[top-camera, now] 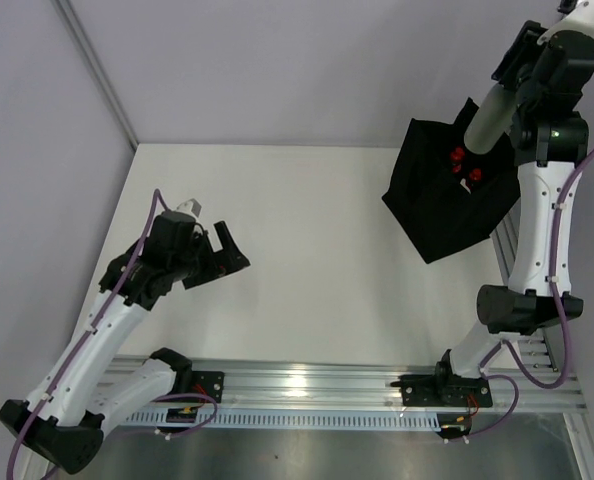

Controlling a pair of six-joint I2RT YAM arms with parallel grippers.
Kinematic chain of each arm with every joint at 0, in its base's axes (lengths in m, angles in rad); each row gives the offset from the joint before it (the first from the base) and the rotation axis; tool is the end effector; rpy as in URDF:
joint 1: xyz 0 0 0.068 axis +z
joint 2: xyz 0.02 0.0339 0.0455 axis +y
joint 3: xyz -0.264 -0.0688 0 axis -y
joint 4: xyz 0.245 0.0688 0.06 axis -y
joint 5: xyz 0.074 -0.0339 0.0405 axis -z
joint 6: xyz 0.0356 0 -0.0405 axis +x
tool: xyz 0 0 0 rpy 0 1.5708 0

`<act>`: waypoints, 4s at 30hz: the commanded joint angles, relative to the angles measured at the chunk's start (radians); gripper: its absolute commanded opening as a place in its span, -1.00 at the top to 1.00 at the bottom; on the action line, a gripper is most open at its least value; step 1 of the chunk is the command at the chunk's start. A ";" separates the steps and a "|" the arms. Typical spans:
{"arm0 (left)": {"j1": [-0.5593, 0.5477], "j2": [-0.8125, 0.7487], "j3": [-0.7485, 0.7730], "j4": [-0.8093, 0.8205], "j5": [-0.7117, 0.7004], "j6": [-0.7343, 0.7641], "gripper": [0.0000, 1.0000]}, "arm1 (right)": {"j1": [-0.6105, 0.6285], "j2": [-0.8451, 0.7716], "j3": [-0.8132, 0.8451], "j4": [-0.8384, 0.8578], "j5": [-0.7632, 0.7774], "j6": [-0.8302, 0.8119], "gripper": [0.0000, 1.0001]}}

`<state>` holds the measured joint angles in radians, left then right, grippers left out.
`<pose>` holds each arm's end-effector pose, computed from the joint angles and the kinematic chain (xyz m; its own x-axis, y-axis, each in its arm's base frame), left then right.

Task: Place the personal care products into the canvas bag

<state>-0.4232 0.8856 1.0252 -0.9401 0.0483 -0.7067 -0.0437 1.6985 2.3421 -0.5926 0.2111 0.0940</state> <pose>0.1484 -0.0687 0.3328 -0.7839 -0.3582 -0.5071 -0.0896 0.8735 -0.4785 0.3216 -0.0215 0.5759 0.0743 0.0886 -0.9933 0.2459 0.9637 0.1044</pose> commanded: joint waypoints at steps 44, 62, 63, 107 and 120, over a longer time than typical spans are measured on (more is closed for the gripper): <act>0.006 0.046 -0.005 0.040 0.024 -0.082 -0.98 | -0.035 -0.007 -0.800 0.519 -0.369 -0.005 0.87; 0.006 0.016 0.001 0.001 0.002 -0.086 -0.99 | -0.041 0.050 -0.771 0.393 -0.338 -0.016 -0.09; 0.006 0.016 -0.002 0.000 0.004 -0.089 -0.99 | -0.041 0.050 -0.765 0.383 -0.337 -0.016 -0.13; -0.003 -0.241 -0.072 0.193 0.137 0.039 -0.99 | 0.550 -0.514 -1.070 0.126 -0.421 0.412 -0.99; -0.005 -0.224 -0.008 0.170 0.168 0.044 -0.98 | 0.663 -0.548 -1.012 0.011 -0.342 0.365 -0.99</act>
<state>-0.4232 0.6518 0.9756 -0.7948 0.1776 -0.6540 0.6136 1.1786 1.2873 -0.5724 -0.1471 0.4698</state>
